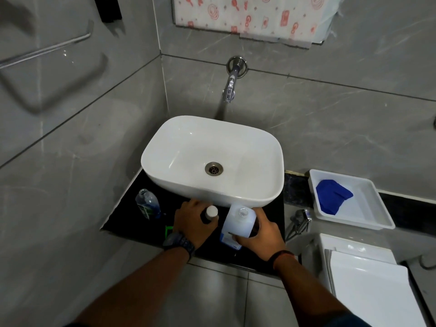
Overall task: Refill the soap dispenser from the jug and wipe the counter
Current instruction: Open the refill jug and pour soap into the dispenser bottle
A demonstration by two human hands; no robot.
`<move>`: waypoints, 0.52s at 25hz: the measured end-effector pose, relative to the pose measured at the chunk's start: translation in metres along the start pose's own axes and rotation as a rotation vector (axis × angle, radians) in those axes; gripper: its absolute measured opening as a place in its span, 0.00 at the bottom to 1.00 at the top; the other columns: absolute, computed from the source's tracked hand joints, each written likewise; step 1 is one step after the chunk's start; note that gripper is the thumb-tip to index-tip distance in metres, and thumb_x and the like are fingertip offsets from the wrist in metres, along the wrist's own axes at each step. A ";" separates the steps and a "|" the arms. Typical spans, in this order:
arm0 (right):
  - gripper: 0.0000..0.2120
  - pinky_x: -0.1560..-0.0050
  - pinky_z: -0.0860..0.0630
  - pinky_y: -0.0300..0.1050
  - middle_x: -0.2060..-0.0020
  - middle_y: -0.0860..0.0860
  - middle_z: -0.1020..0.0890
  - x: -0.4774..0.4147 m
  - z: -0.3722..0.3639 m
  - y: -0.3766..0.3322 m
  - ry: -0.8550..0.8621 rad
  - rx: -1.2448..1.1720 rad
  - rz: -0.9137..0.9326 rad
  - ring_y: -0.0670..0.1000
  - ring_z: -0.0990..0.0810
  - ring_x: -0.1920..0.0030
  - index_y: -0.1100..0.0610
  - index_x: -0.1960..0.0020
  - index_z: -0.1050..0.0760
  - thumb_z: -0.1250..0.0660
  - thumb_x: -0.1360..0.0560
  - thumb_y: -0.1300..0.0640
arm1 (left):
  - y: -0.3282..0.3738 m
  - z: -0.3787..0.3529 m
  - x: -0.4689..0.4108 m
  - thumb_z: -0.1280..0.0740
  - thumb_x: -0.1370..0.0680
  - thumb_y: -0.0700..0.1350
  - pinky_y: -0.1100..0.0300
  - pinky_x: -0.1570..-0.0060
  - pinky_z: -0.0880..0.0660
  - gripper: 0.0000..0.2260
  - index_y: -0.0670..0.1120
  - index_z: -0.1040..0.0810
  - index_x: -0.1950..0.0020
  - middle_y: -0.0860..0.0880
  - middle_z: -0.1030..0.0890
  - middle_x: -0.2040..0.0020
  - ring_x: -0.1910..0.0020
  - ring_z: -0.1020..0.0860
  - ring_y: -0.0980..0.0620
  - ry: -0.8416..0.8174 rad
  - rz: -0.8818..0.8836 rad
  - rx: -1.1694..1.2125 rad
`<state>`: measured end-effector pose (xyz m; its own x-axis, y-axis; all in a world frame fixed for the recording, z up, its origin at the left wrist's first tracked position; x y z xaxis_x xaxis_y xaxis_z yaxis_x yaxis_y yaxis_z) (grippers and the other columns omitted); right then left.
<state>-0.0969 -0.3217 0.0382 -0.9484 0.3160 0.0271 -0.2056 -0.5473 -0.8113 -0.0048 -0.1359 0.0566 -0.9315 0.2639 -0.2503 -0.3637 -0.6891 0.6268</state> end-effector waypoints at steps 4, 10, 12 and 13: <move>0.34 0.59 0.29 0.23 0.52 0.39 0.22 0.000 -0.002 0.004 0.019 0.014 0.037 0.35 0.23 0.53 0.34 0.42 0.35 0.23 0.44 0.40 | -0.035 -0.042 0.025 0.31 0.31 0.51 0.52 0.53 0.27 0.11 0.50 0.19 0.52 0.48 0.18 0.51 0.50 0.24 0.43 -0.304 0.025 -0.237; 0.35 0.57 0.30 0.23 0.51 0.39 0.21 -0.001 -0.006 0.006 0.016 0.002 0.062 0.33 0.24 0.50 0.40 0.40 0.33 0.21 0.43 0.43 | -0.050 -0.070 0.031 0.35 0.28 0.54 0.55 0.54 0.29 0.13 0.48 0.22 0.49 0.47 0.19 0.49 0.50 0.26 0.45 -0.394 -0.069 -0.356; 0.34 0.57 0.30 0.22 0.51 0.37 0.21 -0.001 -0.005 0.005 0.013 0.002 0.065 0.33 0.24 0.50 0.39 0.41 0.33 0.21 0.42 0.44 | -0.050 -0.068 0.030 0.29 0.33 0.56 0.56 0.54 0.29 0.16 0.49 0.21 0.50 0.47 0.19 0.50 0.51 0.26 0.45 -0.364 -0.067 -0.264; 0.34 0.57 0.30 0.22 0.51 0.36 0.21 0.000 -0.004 0.005 0.012 0.000 0.065 0.32 0.24 0.49 0.39 0.41 0.33 0.21 0.42 0.45 | -0.052 -0.061 0.029 0.27 0.36 0.58 0.57 0.55 0.29 0.18 0.49 0.20 0.53 0.47 0.20 0.52 0.52 0.26 0.45 -0.314 -0.035 -0.173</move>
<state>-0.0969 -0.3214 0.0314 -0.9567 0.2894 -0.0327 -0.1438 -0.5671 -0.8110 -0.0122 -0.1334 -0.0284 -0.8848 0.4658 -0.0134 -0.4141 -0.7729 0.4808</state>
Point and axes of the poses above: each hand's wrist, its own x-axis away from the middle knuckle, its own z-axis out of the back of the hand, y = z × x, the point moved 6 cm from there along -x, towards the middle knuckle
